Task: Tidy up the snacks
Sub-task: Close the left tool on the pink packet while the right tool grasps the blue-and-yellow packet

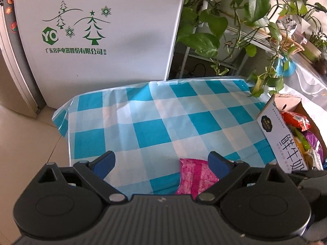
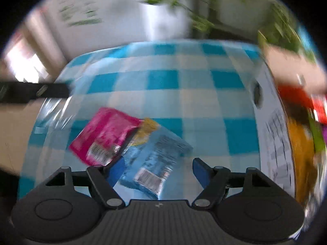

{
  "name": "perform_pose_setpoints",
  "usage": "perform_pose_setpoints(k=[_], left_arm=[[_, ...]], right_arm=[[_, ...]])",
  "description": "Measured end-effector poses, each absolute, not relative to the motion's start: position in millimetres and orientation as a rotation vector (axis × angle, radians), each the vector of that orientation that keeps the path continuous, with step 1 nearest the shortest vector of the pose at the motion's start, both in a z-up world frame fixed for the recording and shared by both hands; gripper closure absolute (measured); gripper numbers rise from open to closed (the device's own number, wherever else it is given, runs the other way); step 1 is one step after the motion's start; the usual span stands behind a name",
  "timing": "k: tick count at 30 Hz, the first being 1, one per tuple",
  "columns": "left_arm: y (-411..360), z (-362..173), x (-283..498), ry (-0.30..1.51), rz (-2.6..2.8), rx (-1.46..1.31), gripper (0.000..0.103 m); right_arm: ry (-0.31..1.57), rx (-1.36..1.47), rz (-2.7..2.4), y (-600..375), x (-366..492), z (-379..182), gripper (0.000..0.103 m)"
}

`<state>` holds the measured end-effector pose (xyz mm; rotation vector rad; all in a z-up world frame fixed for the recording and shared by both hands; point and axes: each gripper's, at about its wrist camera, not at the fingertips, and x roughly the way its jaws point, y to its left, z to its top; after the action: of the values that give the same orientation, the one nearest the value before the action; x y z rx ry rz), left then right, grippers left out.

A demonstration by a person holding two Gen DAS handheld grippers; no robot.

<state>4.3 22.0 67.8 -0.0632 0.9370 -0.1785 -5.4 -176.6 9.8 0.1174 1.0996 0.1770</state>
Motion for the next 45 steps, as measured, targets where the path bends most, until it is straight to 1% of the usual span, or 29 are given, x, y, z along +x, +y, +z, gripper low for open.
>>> perform_pose_setpoints(k=[2,4,11,14,16,19,23,29,31,35,37,43,45], left_arm=[[20.8,67.0,5.0,0.940,-0.177,-0.062,0.006],[19.5,65.5,6.0,0.946,-0.178,-0.061,0.006],[14.9,60.3,6.8,0.960,-0.179,-0.037,0.006],[14.2,56.6,7.5,0.970,-0.179,-0.031,0.006],[13.4,54.9,7.3,0.975,-0.186,-0.025,0.006],[8.3,52.0,6.6,0.985,-0.198,0.010,0.006],[-3.8,47.4,3.2,0.994,-0.245,0.071,0.006],[-25.2,39.1,-5.6,0.990,-0.328,0.189,0.006],[-29.6,35.3,-7.0,0.995,-0.343,0.212,0.006],[-35.3,26.4,-5.5,1.008,-0.367,0.218,0.006],[-38.6,22.0,-4.3,1.009,-0.377,0.220,0.006],[-46.1,4.7,2.5,1.021,-0.386,0.220,0.006],[-46.4,-0.4,4.2,1.017,-0.382,0.222,0.001]], right_arm=[[1.097,0.230,0.148,-186.8,-3.4,7.8,0.022],[1.096,0.256,0.140,-186.4,-2.8,8.5,0.022],[1.062,0.138,0.098,-159.2,-9.1,6.5,0.023],[1.048,0.080,0.106,-156.4,-8.8,7.5,0.026],[1.054,0.065,0.130,-156.2,-8.1,10.6,0.036],[1.053,0.018,0.105,-160.7,-7.9,14.3,0.041],[1.055,0.023,0.123,-172.3,-10.6,19.3,0.042],[1.043,0.125,0.101,-193.9,-14.4,27.8,0.039],[1.036,0.156,0.100,-198.5,-15.2,31.6,0.035],[1.028,0.178,0.083,-201.8,-14.6,35.2,0.033],[1.037,0.196,0.078,-202.2,-13.1,34.7,0.024],[1.082,0.262,0.041,-204.0,-7.2,24.2,0.023],[1.093,0.255,0.027,-200.5,-4.9,21.3,0.023]])
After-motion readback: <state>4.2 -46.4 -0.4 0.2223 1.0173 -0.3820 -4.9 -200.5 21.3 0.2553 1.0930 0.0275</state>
